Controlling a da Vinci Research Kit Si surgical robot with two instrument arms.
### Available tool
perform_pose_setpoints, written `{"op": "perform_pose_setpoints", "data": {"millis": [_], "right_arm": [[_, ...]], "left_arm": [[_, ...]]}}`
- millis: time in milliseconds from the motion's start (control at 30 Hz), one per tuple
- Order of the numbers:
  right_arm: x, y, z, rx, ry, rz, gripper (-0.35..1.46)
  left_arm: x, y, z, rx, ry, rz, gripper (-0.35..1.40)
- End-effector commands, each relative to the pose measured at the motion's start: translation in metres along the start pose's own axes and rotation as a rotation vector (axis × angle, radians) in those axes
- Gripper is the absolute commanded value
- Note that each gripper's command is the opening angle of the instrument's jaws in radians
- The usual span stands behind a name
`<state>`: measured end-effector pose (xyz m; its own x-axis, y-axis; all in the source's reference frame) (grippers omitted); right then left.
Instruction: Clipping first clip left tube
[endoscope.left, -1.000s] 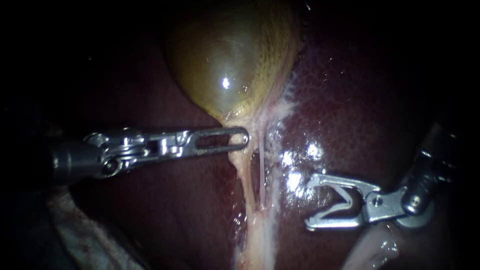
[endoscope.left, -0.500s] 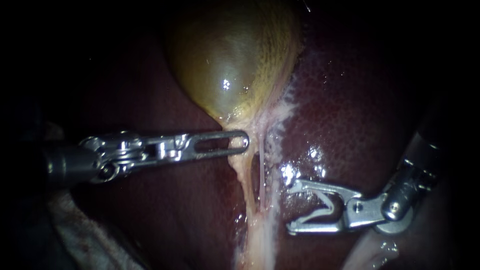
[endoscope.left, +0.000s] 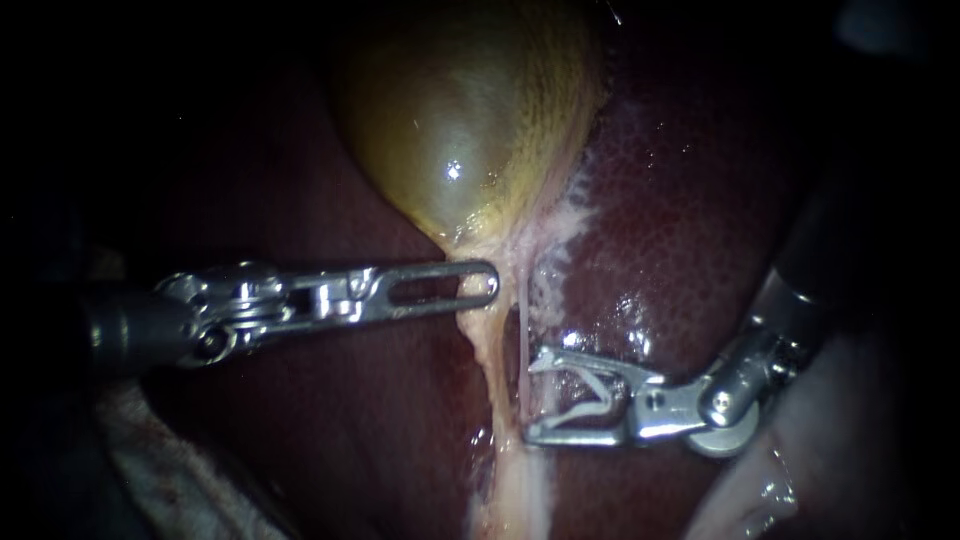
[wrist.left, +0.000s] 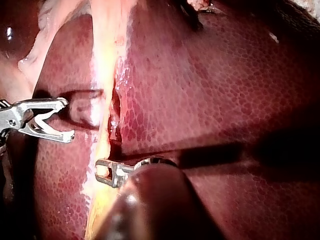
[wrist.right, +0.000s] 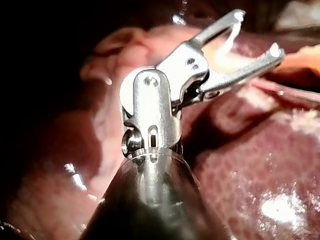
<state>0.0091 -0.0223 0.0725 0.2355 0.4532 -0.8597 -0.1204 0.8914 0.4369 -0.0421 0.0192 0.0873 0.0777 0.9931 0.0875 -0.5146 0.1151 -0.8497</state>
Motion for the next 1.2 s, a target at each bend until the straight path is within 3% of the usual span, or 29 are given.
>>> {"op": "perform_pose_setpoints", "data": {"millis": [33,367,600,1200], "right_arm": [[-0.0004,0.0,0.0004,-0.002,0.0,0.0,0.59],[-0.0032,-0.0001,0.0027,-0.018,0.002,0.011,0.59],[-0.0042,0.0008,0.0028,-0.021,0.002,0.005,0.59],[-0.0078,0.001,0.0042,-0.019,0.004,-0.002,0.59]], "left_arm": [[0.0,0.0,0.0,0.0,0.0,0.0,-0.35],[0.0001,0.0003,-0.0002,-0.006,0.001,0.004,-0.35],[0.0001,0.0005,-0.0003,-0.005,0.001,0.003,-0.35],[0.0001,0.0011,-0.0005,-0.01,0.003,0.004,-0.35]]}}
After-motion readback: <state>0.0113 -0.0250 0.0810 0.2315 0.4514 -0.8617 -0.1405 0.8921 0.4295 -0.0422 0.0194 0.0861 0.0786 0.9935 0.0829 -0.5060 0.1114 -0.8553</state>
